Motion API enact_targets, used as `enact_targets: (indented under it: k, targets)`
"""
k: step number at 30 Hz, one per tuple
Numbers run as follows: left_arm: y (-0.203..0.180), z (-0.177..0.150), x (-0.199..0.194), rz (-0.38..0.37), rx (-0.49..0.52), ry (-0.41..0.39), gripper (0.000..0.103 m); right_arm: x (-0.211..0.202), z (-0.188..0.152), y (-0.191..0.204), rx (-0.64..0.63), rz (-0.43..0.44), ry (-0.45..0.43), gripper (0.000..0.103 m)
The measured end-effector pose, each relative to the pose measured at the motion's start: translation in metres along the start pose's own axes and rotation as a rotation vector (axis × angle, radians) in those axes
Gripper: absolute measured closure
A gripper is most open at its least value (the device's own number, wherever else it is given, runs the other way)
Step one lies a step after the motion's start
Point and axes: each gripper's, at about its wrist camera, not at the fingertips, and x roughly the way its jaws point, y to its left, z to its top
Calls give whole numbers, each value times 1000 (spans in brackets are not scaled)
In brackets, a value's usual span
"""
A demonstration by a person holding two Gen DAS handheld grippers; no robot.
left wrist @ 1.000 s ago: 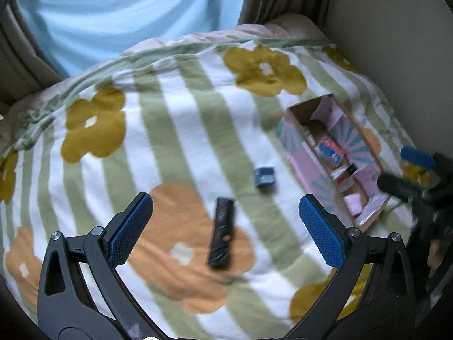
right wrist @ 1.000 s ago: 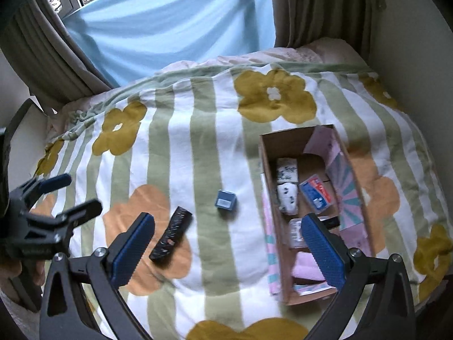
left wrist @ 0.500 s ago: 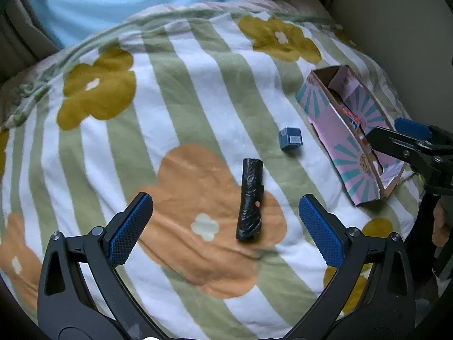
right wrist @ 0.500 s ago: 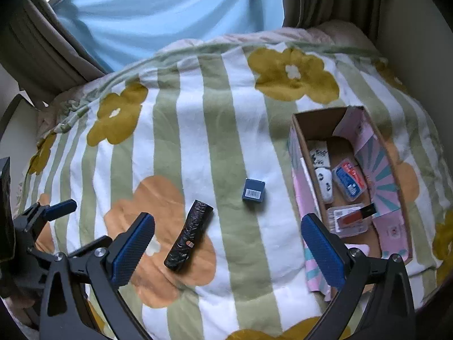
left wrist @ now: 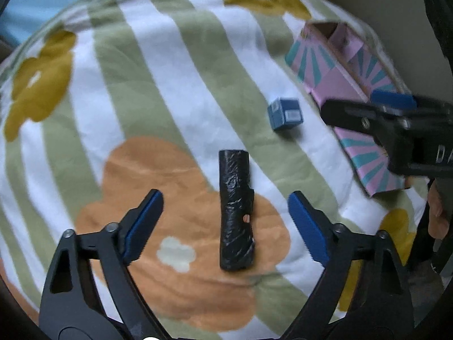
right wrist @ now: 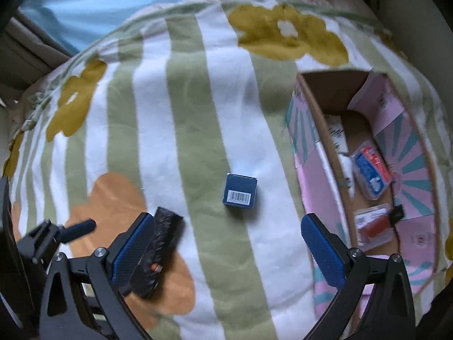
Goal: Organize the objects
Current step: 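Grasp the black rolled bag with the left tool while the right tool grasps the blue box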
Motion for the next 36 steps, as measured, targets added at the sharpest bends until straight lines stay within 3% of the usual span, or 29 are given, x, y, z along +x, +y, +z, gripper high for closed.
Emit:
enact_targets:
  k: [2,7,13,20,23,28,29,36]
  targets:
    - [-1,0,20,-4,-1,28,21,18,2,-2,10,-4,17,1]
    - [-2,-7,59,-10,-7,81,28,54,7,-6,8,-11,54,12]
    - [-7,-12,80,9,-24,104,36,78,8,-14,35,5,83,31]
    - [-11,-13,86,25,-23,124,64,85,10,-21,93,26,102,65]
    - [-9,-12,84,4,-45,124,73,85,10,-21,93,32,100,67]
    - [-9,-10,75,-16,-70,106,73,73,9,-22,84,44,84,68]
    - [-10,-9,72,-5,-118,78,73,71,9,-22,84,47,80,68]
    - [-16,-7,39,5,-132,20,73,39,8,-14,35,54,50,68]
